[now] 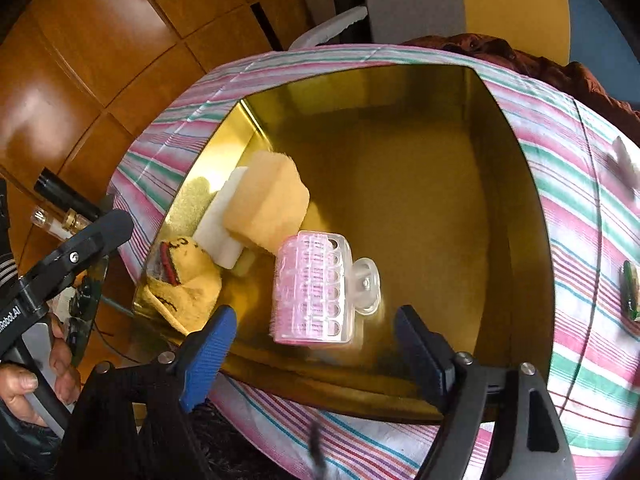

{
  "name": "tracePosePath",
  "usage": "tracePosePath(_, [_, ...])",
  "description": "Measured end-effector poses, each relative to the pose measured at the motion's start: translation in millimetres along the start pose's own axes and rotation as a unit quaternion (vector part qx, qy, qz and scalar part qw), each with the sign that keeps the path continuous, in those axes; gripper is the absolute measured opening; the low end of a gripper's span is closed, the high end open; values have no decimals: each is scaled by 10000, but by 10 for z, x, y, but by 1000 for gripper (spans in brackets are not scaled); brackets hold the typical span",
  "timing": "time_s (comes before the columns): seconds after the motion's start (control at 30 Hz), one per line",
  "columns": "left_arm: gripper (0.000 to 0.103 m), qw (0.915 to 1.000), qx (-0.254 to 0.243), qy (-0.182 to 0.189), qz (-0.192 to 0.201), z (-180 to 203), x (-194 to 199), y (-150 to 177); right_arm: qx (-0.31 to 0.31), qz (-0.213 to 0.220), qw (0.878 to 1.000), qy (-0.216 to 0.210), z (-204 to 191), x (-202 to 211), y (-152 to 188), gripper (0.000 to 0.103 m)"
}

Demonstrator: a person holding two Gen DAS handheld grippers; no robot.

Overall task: Organize objects
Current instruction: 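Lower the glove into the tray with the left gripper while the right gripper drops the roller pack there, then withdraw both tools from the tray back toward the remaining items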

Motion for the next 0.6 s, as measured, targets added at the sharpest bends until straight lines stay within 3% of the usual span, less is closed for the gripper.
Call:
tracePosePath(0.23, [82,9993,-230,-142,259,149,116,-55,103,322,9993,129,-13,221,-56,83])
tracePosePath(0.37, [87,9967,-486,-321,557,271,217,-84,205,809,9949,574,34,595,-40,84])
tracePosePath(0.43, [95,9952,-602,-376,666,337,248,-89,282,1069,9905,823,54,773,-30,84])
tracePosePath(0.53, [99,9931,-747,-413,802,468,291,-103,618,1740,9725,1419,-16,1103,-44,84])
tracePosePath(0.6, [103,9922,-809,-379,874,542,326,-118,867,2224,9538,1824,-51,1344,-17,85])
Point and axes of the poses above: each gripper's, at about its wrist camera, not at the fingertips, and x roughly against the way its jaws point, z to its right, y to its underside, the point moved 4 cm from there along -x, roughly the way its jaws point, and after that the axes turned 13 degrees about -y, right-handed, at the moved point
